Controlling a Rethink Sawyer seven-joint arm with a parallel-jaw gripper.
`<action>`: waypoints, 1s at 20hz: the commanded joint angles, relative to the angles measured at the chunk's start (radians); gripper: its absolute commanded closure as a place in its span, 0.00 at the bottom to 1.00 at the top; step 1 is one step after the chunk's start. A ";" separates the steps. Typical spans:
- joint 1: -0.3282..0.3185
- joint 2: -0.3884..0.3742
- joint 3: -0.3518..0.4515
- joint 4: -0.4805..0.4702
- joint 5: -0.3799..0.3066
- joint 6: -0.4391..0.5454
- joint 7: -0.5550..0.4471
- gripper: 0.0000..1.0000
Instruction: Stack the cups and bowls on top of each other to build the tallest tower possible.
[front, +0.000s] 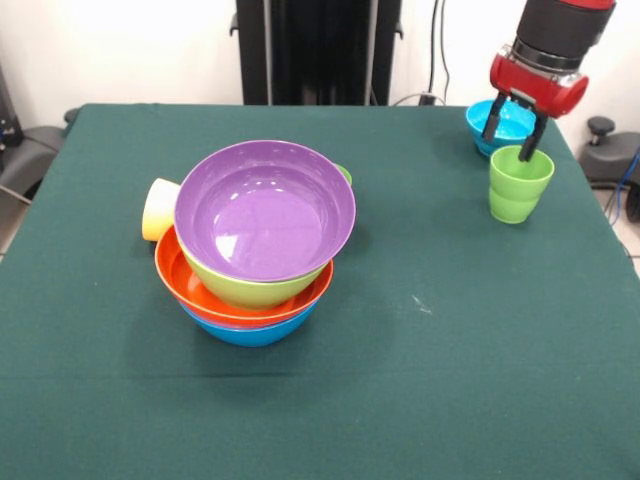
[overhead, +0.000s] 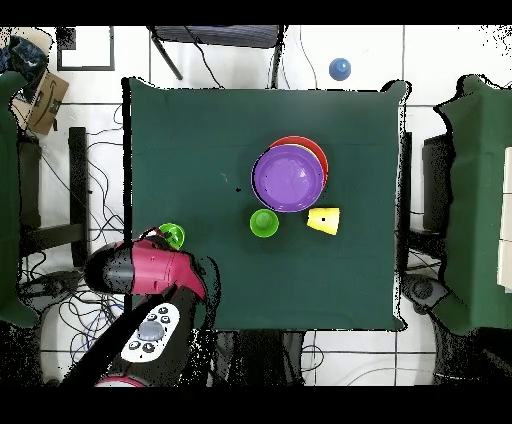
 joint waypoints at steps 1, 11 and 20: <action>0.014 -0.022 0.010 0.004 -0.099 -0.112 0.039 0.00; 0.000 -0.004 0.083 0.072 -0.109 -0.199 0.088 0.00; -0.049 -0.080 0.182 0.205 -0.140 -0.225 0.067 0.00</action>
